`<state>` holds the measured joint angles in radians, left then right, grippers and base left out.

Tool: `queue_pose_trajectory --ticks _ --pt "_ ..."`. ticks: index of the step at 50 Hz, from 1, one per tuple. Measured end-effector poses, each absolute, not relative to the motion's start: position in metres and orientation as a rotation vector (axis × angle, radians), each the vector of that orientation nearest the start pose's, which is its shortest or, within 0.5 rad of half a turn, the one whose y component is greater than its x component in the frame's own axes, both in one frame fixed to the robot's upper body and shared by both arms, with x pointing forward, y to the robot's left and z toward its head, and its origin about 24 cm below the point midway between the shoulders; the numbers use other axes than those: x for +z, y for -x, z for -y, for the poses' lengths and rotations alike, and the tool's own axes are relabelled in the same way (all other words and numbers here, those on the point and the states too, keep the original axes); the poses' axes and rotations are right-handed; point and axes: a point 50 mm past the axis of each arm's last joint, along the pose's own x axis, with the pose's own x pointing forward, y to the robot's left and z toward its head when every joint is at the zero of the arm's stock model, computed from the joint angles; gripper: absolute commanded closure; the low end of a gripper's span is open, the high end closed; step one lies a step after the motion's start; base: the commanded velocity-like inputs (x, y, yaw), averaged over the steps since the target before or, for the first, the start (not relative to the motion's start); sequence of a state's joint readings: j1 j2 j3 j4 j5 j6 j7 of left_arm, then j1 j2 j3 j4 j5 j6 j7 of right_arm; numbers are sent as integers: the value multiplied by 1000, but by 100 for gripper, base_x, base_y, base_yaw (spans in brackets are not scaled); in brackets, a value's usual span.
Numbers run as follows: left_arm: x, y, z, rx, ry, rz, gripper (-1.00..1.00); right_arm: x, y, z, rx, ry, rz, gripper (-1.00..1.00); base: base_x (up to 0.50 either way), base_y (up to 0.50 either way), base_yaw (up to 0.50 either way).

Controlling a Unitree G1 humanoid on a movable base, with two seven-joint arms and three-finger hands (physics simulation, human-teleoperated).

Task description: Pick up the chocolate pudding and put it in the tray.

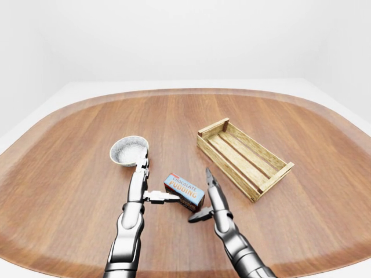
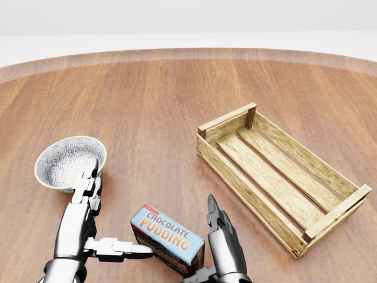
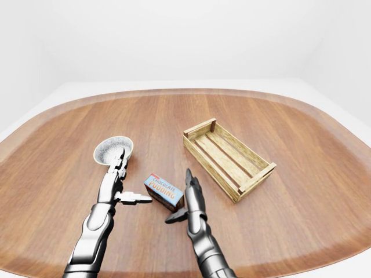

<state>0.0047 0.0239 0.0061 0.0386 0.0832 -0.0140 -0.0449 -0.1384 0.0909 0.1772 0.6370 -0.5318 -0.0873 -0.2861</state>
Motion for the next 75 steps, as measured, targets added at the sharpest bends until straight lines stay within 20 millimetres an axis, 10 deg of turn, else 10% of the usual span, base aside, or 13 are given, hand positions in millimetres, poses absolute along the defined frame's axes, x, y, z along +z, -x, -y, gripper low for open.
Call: queue_pose_trajectory --ticks 20,21,23,24,49,75 --pt "32 -252 -153 -40 -106 -32 -100 -54 -238 69 153 559 -257 -95 0 0 0" --pt "32 -252 -153 -40 -106 -32 -100 -55 -238 69 154 561 -259 -61 0 0 0" --pt "32 -252 -153 -40 -106 -32 -100 -56 -238 68 155 567 -265 82 0 0 0" --pt "32 -252 -153 -40 -106 -32 -100 -56 -240 69 148 571 -265 100 0 0 0" --pt "32 -252 -153 -40 -106 -32 -100 -57 -242 67 155 576 -275 100 0 0 0" --pt "32 -252 -153 -40 -106 -32 -100 -18 -246 72 134 473 -113 100 0 0 0"
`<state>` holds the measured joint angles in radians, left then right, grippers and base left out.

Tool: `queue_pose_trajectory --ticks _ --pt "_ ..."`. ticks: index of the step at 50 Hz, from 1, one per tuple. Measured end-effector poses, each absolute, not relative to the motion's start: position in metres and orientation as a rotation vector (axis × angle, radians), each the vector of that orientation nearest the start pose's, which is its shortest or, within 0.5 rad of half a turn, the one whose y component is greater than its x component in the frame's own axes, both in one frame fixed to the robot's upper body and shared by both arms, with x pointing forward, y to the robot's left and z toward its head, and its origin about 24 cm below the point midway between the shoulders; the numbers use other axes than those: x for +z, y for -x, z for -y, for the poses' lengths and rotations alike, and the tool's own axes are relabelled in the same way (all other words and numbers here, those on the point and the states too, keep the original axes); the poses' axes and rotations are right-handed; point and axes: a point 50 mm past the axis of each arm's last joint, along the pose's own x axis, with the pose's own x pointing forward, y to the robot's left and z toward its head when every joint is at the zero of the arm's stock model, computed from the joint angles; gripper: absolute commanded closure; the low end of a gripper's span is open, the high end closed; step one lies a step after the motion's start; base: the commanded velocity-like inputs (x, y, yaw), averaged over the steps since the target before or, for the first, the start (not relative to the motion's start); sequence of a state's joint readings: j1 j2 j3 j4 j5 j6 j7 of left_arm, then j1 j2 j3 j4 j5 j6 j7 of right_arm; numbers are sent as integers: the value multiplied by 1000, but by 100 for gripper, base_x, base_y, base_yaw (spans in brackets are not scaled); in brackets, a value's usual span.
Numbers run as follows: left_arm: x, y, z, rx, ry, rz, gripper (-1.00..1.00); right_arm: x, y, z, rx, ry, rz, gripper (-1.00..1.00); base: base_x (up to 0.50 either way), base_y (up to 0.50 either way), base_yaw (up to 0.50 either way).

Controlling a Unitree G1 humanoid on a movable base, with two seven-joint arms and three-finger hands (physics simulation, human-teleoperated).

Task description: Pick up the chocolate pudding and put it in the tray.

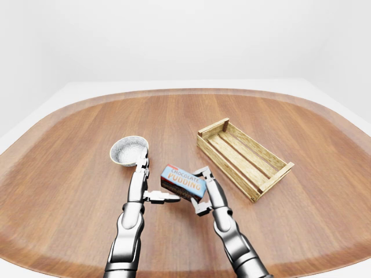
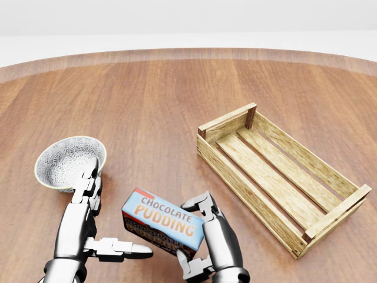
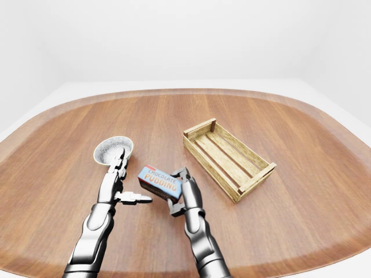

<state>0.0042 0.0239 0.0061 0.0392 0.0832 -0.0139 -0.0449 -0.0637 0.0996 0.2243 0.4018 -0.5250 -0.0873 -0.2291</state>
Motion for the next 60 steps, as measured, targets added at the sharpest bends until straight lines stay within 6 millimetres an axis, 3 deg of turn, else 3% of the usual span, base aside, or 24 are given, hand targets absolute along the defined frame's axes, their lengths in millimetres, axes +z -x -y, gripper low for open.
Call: queue_pose_trajectory --ticks 22,47,60 --pt "33 -252 -152 -44 -107 -33 -100 17 -282 80 103 446 -2 100 0 0 0" --pt "34 -251 -152 -46 -107 -34 -100 25 -350 86 55 513 -129 100 0 0 0" --pt "34 -252 -152 -45 -105 -34 -100 54 -377 86 33 524 -128 100 0 0 0"
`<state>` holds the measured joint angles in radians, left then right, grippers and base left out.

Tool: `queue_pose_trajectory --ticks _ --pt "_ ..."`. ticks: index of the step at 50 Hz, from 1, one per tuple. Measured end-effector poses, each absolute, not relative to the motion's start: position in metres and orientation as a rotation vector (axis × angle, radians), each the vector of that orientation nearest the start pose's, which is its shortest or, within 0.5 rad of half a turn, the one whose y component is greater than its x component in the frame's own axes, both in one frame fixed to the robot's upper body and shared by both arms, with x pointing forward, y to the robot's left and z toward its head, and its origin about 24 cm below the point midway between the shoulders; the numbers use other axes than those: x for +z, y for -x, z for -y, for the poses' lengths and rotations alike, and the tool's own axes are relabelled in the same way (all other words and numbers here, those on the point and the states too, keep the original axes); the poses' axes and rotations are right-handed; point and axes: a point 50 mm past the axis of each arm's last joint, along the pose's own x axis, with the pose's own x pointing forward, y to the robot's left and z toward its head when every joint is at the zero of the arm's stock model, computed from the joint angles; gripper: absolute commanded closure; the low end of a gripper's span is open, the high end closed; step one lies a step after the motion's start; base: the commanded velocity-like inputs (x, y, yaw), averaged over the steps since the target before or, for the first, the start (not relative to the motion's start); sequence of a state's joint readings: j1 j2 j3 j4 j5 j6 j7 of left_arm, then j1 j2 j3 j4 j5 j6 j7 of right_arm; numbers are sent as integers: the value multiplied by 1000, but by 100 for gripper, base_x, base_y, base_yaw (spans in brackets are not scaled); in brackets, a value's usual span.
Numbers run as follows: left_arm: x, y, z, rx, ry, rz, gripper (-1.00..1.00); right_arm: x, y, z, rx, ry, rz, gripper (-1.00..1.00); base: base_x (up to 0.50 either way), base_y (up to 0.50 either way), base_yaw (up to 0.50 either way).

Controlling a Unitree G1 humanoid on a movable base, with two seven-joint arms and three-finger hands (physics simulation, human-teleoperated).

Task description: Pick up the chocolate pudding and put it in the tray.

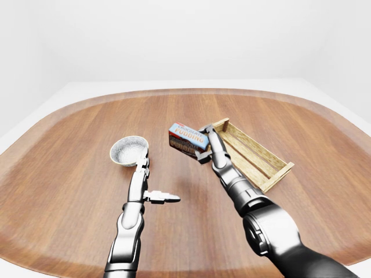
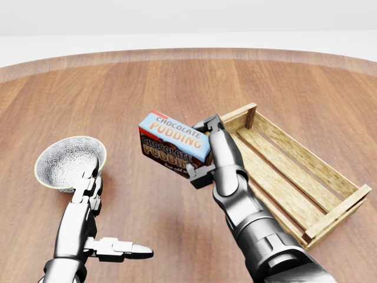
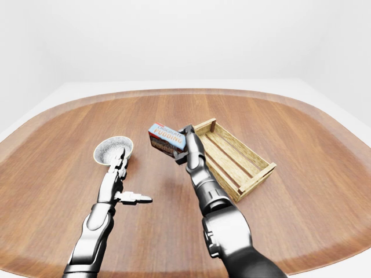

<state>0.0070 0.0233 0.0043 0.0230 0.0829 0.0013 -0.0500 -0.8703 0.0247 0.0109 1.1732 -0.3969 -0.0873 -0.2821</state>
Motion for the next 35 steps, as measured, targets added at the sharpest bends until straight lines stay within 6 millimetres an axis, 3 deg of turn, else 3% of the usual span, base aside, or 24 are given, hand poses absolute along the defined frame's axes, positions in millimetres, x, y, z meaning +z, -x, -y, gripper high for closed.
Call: queue_pose_trajectory --ticks 25,35 --pt "34 -251 -152 -55 -109 -31 -100 119 -411 90 13 505 -122 100 0 0 0" --pt "35 -250 -151 -59 -113 -31 -100 135 -418 101 -25 536 -136 100 0 0 0"
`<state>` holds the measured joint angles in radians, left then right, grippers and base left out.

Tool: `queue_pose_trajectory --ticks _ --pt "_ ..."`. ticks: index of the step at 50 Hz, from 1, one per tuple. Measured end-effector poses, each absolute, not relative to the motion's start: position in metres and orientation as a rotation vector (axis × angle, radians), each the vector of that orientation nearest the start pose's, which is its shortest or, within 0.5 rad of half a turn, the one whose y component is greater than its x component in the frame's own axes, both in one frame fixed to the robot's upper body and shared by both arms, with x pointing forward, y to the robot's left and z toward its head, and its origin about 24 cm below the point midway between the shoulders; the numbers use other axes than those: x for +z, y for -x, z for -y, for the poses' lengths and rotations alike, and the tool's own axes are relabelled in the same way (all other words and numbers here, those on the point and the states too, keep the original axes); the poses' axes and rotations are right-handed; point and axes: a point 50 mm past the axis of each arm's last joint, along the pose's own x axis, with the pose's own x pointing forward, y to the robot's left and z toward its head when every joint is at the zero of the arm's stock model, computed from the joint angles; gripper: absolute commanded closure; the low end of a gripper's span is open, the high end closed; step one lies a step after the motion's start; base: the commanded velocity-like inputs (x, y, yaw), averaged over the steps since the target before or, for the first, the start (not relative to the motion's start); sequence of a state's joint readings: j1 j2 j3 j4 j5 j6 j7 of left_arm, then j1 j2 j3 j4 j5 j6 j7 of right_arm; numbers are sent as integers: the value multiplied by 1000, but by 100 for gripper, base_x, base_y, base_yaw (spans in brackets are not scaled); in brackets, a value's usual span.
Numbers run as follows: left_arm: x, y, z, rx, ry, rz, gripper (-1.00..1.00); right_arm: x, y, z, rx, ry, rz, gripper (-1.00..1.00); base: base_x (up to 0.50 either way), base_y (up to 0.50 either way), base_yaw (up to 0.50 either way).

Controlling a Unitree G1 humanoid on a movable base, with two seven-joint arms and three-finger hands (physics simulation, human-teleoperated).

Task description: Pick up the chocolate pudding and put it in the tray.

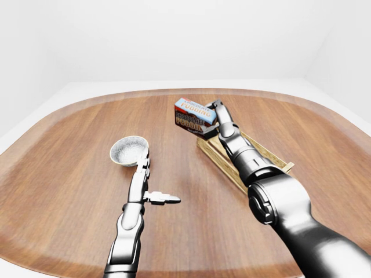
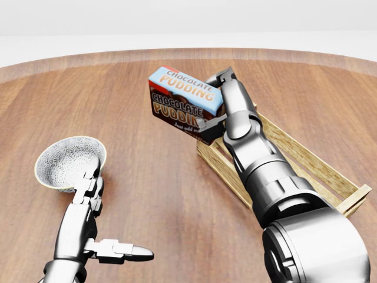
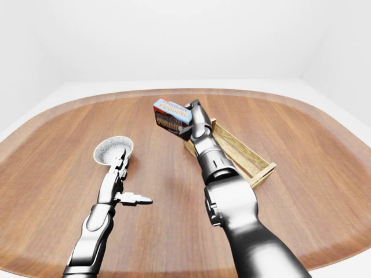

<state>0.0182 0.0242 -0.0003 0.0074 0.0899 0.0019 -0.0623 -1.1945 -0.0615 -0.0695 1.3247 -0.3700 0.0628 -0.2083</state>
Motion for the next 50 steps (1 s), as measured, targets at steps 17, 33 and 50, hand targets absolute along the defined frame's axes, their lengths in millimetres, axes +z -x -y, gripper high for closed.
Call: queue_pose_trajectory --ticks 17,33,50 --pt "34 -250 -152 -58 -115 -37 -100 141 -422 130 -108 535 -162 100 0 0 0" --pt "33 -251 -152 -54 -114 -43 -100 143 -421 162 -189 524 -178 100 0 0 0" --pt "31 -251 -152 -57 -115 -46 -100 128 -413 199 -279 479 -240 100 0 0 0"
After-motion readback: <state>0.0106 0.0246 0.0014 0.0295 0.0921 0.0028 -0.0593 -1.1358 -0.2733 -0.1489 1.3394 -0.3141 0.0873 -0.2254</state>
